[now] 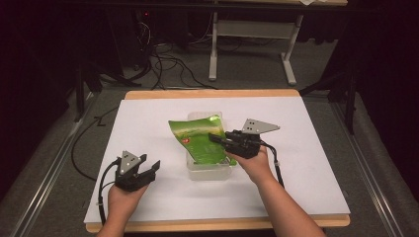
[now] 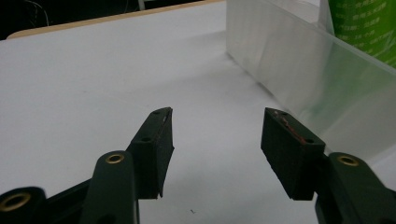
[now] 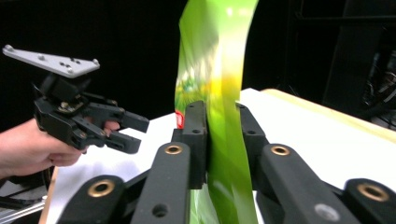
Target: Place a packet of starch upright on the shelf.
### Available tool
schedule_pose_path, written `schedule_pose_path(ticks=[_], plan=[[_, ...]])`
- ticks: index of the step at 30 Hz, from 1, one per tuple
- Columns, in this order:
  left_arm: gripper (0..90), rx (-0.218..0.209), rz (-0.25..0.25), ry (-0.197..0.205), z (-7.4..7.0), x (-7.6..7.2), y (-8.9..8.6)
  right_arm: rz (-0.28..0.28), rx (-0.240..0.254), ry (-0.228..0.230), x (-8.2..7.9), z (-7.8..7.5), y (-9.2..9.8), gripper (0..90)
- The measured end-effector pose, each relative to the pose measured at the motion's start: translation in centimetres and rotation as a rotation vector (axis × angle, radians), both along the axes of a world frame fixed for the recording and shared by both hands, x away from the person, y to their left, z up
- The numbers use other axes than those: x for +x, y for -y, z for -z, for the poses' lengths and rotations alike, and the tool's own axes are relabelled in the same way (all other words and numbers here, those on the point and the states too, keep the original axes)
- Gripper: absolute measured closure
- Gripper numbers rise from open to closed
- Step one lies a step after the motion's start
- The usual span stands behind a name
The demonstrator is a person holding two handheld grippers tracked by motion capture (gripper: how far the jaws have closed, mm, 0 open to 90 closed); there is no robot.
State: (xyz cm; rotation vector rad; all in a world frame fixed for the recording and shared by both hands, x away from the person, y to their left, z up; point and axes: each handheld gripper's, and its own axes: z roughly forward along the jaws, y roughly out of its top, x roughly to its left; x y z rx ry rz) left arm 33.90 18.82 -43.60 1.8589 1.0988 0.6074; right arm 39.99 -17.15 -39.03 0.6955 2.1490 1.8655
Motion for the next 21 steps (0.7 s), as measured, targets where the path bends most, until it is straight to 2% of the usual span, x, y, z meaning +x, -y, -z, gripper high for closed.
schedule_pose_path(ticks=[7,12,15,21], plan=[[44.2,-0.005,0.001,0.002,0.0,0.0,0.0,0.025,-0.017,-0.039,-0.8,1.2,1.1,72.5],[44.2,-0.007,0.002,0.005,-0.1,-0.1,0.0,0.046,-0.065,-0.059,-1.5,1.6,1.7,72.7],[44.1,-0.007,0.003,0.006,-0.1,0.0,0.0,0.056,-0.085,-0.077,-1.7,2.1,1.9,74.4],[44.2,-0.005,0.004,0.004,-0.1,0.0,0.1,0.072,-0.094,-0.123,-1.6,3.3,1.9,80.6]])
